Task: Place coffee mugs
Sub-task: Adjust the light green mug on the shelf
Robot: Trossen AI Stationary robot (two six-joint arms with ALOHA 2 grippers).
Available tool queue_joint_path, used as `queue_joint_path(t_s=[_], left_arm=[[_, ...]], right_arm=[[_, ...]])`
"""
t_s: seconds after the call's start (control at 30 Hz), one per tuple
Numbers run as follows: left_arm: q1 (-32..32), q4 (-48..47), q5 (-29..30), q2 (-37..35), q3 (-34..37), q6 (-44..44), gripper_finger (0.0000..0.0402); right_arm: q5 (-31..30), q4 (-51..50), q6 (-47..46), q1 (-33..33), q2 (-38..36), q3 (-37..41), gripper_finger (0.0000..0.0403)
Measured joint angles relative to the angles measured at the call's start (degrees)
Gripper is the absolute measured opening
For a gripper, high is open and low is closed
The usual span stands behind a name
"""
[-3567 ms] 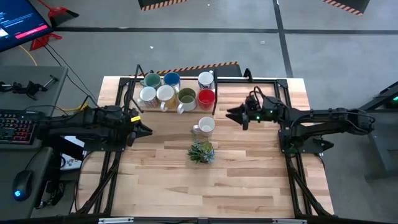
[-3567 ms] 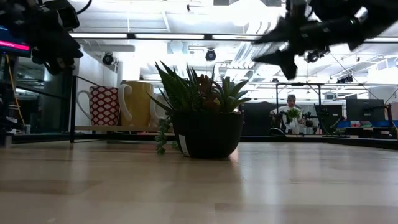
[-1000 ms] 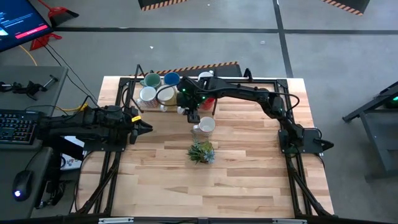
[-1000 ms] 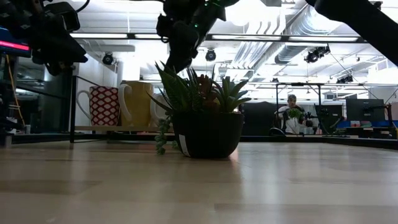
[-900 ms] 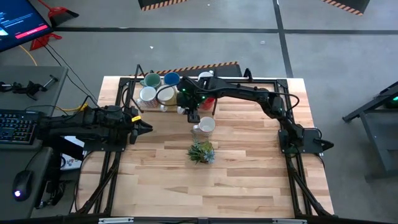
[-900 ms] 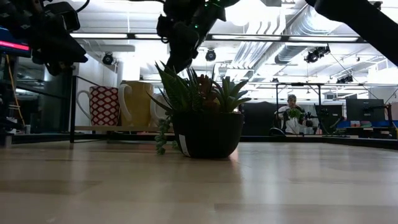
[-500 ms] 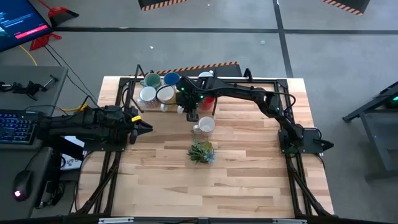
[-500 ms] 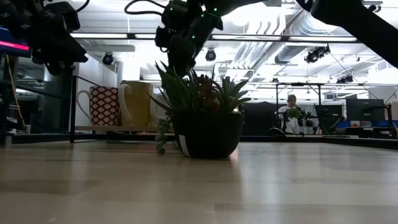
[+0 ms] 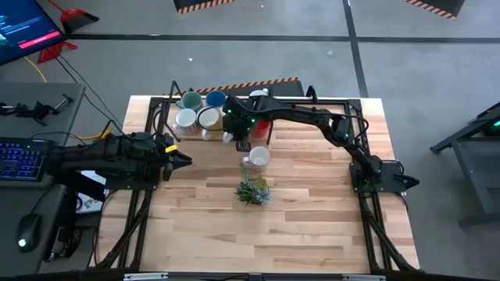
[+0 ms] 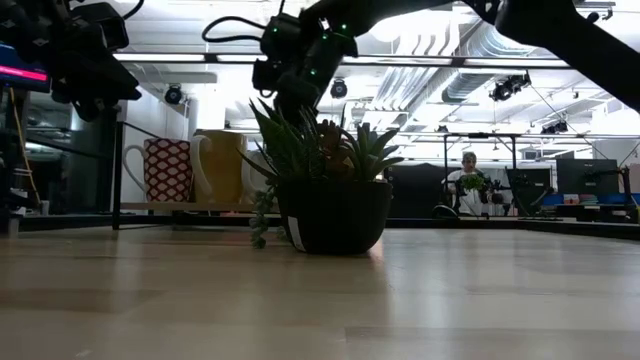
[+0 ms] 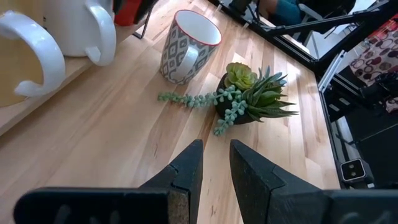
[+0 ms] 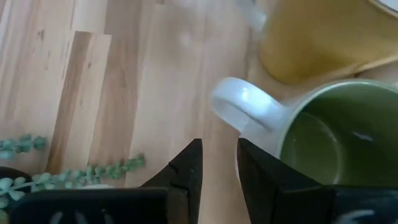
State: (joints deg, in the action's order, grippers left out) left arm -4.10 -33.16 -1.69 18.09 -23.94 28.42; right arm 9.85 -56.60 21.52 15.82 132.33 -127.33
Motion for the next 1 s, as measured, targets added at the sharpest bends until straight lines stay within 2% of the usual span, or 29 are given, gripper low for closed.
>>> queue_joint_path(t_s=[0.73, 1.0], left_arm=[[0.0, 0.0, 0.0, 0.0, 0.0, 0.0, 0.0071], [0.0, 0.0, 0.6, 0.0, 0.0, 0.0, 0.0071]], right_arm=[[-0.9, 0.6, 0.0, 2.7, 0.0, 0.0, 0.0078], [-3.1, 1.1, -0.6, 3.7, 0.0, 0.0, 0.0078]])
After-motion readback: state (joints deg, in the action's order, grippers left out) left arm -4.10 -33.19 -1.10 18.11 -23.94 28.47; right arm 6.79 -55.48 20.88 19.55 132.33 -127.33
